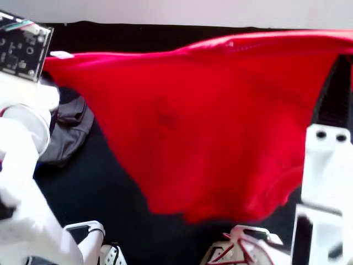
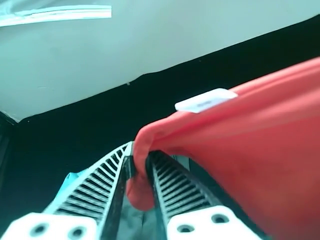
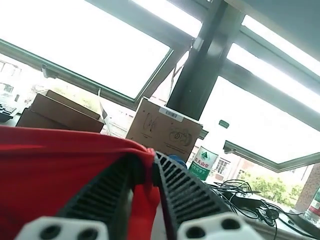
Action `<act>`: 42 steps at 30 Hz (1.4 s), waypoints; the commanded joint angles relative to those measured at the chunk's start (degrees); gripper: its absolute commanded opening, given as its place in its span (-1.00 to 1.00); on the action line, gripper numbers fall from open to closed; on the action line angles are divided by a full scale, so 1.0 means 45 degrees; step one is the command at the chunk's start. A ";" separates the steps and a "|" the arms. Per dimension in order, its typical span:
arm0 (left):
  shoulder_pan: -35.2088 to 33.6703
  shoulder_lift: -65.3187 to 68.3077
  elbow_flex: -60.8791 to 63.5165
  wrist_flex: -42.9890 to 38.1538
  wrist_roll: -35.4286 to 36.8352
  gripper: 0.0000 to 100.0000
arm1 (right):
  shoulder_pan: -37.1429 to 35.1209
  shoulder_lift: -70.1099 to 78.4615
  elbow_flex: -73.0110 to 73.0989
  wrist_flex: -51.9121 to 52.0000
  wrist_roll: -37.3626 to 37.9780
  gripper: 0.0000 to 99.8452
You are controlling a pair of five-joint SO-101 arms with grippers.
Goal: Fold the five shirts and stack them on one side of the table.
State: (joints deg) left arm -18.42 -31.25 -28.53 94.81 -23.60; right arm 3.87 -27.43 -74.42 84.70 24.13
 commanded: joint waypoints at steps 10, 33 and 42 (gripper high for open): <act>-0.0068 -0.2842 0.0049 0.0801 0.0039 -0.98 | 0.0420 -0.1827 0.1534 -0.0498 0.0098 -0.99; -0.0479 -0.5441 0.1514 0.0703 0.0000 -0.98 | 0.0440 -0.1983 0.1416 -0.0830 0.0098 -0.99; -0.0479 -0.5148 0.2374 0.0234 0.0000 -0.98 | 0.0361 -0.1631 0.2510 0.0088 0.0039 -0.99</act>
State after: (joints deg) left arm -19.82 -55.78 -20.44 98.07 -23.60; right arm 5.01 -36.31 -67.47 83.30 24.13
